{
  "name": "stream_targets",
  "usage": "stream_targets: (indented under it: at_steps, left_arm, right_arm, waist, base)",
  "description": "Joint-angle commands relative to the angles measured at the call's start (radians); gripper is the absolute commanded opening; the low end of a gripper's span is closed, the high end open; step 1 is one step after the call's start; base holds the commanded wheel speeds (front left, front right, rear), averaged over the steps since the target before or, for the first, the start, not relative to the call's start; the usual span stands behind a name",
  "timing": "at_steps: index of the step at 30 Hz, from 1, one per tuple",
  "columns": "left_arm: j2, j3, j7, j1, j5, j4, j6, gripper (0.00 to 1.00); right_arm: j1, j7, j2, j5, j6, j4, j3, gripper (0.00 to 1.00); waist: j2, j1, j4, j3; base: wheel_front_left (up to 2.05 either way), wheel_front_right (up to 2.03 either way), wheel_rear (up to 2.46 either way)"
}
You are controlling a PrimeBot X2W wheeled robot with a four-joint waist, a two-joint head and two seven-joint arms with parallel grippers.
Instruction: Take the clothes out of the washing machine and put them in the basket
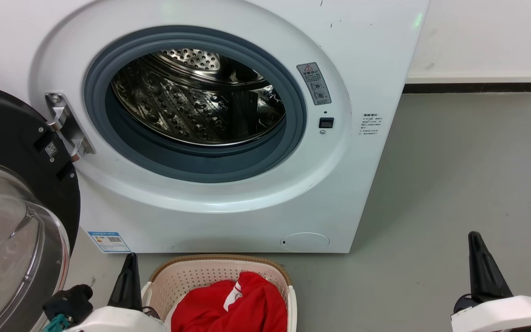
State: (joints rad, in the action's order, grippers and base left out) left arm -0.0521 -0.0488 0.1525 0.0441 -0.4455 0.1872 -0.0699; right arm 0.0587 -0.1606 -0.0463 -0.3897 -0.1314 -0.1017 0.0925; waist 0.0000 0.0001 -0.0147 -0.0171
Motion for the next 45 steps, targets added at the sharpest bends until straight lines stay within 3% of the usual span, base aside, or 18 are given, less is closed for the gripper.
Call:
stream_targets:
  at_steps: [1, 45]
  left_arm:
    - [-0.001, -0.007, -0.009, -0.030, -0.050, -0.010, -0.005, 0.00]
    - [0.000, -0.041, -0.154, -0.104, -0.675, 0.027, -0.038, 0.00]
  right_arm:
    - [-0.030, 0.010, -0.006, -0.053, 0.000, 0.005, 0.002, 0.00]
    - [-0.113, 0.155, -0.010, -0.711, 0.001, -0.077, 0.009, 0.00]
  waist:
    - [0.0000, 0.0000, 0.000, 0.000]
    - [0.0000, 0.0000, 0.007, 0.006]
  base:
    - [0.00, 0.00, 0.00]
    - [0.00, 0.00, 0.00]
